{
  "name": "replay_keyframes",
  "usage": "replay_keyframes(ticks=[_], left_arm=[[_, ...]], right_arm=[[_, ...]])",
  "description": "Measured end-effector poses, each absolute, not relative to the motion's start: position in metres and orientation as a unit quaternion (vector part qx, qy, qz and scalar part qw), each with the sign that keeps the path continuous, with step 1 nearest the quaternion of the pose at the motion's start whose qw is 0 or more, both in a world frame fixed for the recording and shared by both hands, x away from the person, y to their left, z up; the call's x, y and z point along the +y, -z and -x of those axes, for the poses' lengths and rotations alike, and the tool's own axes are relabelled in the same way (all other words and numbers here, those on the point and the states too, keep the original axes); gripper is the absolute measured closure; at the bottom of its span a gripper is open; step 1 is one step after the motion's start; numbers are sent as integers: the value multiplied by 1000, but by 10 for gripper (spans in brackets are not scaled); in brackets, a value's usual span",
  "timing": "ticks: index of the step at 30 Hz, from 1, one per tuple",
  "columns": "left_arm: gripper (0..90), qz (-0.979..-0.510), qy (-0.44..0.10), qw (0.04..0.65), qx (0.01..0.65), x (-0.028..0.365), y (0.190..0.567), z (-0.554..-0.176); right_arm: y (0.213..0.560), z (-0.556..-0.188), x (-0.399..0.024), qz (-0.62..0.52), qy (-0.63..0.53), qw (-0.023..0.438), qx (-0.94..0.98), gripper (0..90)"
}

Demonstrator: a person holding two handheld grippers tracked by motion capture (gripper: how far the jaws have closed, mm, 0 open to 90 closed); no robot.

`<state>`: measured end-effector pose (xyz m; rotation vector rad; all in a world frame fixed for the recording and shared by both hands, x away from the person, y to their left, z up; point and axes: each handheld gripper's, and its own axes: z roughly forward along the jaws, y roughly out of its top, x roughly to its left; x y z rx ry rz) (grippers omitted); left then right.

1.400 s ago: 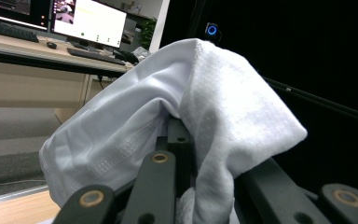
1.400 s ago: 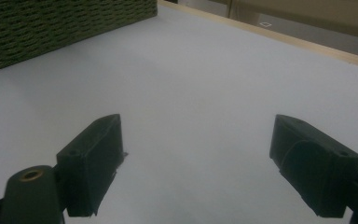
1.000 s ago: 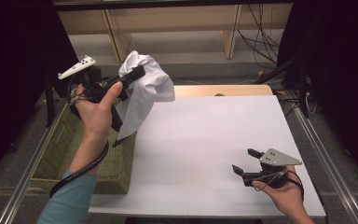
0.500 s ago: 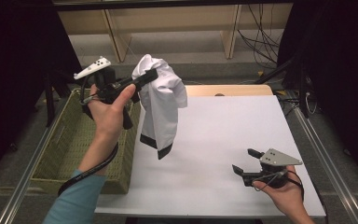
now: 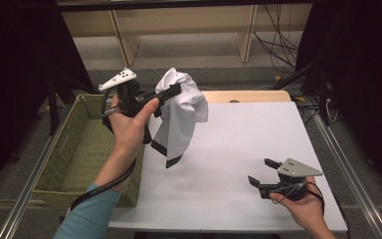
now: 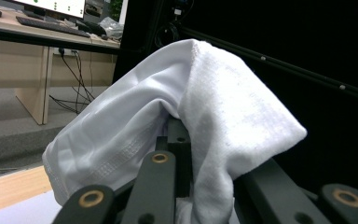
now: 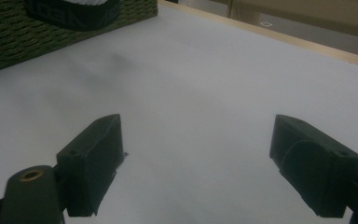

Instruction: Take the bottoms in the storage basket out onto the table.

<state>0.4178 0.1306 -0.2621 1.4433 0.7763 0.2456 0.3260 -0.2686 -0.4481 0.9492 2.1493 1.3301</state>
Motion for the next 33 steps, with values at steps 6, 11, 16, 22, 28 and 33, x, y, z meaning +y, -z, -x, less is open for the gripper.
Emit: replay_keyframes(ticks=[6,11,16,22,28,33], left_arm=[[805,-656,-109,662,345,121,274,-418],[804,-668,-103,650,347,111,287,-421],[804,-679,-99,638,348,102,300,-422],[803,-688,-85,628,353,96,315,-424],[802,-698,-86,618,353,92,323,-423],[802,-714,-99,599,348,87,331,-422]], right_arm=[[448,-326,-269,-342,-482,220,776,182],[448,-326,-269,-342,-483,219,776,182],[448,-326,-269,-342,-483,219,775,182],[448,-326,-269,-342,-483,219,775,182],[448,-326,-269,-342,-482,219,776,182],[448,-326,-269,-343,-482,219,776,182]])
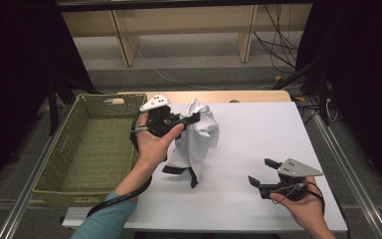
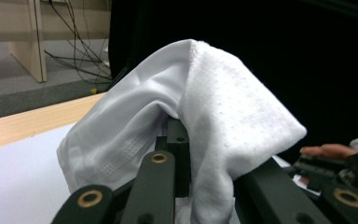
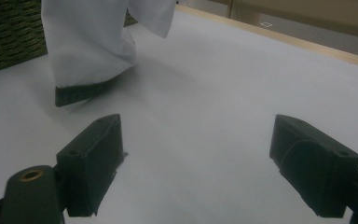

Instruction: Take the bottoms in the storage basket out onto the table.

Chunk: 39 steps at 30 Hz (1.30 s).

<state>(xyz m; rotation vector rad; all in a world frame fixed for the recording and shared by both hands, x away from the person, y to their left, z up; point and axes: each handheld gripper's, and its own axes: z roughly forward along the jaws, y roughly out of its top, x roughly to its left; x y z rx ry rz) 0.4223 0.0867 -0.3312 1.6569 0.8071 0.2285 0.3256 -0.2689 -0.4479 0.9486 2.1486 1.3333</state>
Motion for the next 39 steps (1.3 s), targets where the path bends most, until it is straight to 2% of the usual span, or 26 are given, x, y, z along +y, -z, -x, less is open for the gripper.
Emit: replay_keyframes(ticks=[11,39], left_arm=[[800,-750,-95,553,350,76,365,-421],[794,-787,-135,500,335,65,397,-421]], right_arm=[[448,-326,-269,-342,-481,218,777,182],[448,-326,-269,-341,-483,218,776,182]])
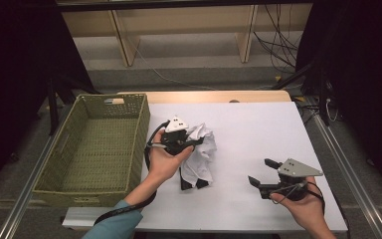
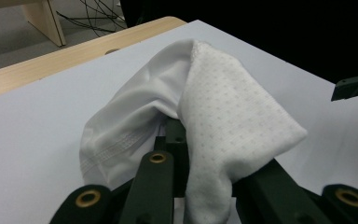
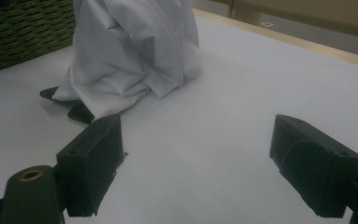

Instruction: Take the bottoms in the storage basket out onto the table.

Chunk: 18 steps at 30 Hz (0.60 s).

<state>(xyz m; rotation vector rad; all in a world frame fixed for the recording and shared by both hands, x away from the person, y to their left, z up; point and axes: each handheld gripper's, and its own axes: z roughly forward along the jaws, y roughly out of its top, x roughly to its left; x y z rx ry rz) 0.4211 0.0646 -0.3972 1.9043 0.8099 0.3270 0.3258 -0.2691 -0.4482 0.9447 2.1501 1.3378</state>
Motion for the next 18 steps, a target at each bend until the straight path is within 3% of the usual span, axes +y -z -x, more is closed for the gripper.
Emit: replay_keyframes(ticks=[18], left_arm=[[756,-825,-158,441,317,58,423,-422]], right_arm=[[449,-326,-269,-340,-481,216,778,182]])
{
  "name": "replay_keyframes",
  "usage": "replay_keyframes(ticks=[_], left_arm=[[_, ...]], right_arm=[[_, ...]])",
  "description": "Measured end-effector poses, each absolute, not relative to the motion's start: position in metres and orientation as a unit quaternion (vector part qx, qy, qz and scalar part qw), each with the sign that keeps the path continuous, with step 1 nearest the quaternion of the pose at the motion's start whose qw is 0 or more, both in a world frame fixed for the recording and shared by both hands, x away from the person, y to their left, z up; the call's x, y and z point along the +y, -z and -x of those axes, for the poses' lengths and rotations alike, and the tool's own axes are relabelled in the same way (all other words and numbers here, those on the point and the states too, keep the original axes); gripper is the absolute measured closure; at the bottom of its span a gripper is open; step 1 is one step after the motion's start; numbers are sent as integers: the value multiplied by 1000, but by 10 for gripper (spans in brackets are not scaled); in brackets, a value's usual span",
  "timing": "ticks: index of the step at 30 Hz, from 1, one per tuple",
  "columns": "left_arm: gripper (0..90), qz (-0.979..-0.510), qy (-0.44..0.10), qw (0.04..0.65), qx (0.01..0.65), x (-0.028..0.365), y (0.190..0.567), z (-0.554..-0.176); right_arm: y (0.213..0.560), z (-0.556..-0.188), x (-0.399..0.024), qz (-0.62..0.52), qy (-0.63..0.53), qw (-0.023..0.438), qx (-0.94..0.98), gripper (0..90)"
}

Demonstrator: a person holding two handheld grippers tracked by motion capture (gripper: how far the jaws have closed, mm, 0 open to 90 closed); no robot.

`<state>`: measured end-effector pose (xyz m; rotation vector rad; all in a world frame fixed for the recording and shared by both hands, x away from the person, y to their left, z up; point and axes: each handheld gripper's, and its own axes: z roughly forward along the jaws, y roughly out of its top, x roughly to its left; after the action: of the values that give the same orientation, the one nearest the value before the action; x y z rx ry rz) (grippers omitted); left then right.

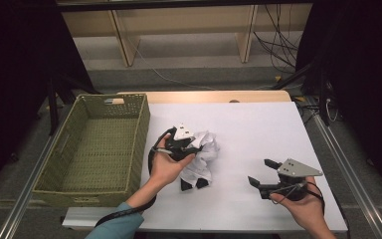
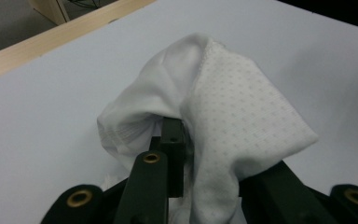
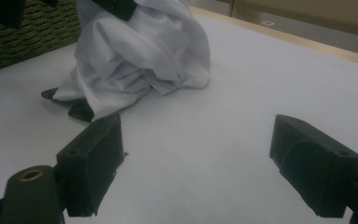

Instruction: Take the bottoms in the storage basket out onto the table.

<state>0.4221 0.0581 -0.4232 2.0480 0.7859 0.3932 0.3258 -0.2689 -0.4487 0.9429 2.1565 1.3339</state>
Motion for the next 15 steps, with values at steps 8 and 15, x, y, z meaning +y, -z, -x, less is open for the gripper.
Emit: replay_keyframes(ticks=[8,15], left_arm=[[657,-829,-150,428,328,62,428,-423],[446,-823,-154,421,349,69,427,-421]], right_arm=[[449,-326,-269,-339,-480,216,780,181],[449,-326,-269,-338,-479,216,781,181]])
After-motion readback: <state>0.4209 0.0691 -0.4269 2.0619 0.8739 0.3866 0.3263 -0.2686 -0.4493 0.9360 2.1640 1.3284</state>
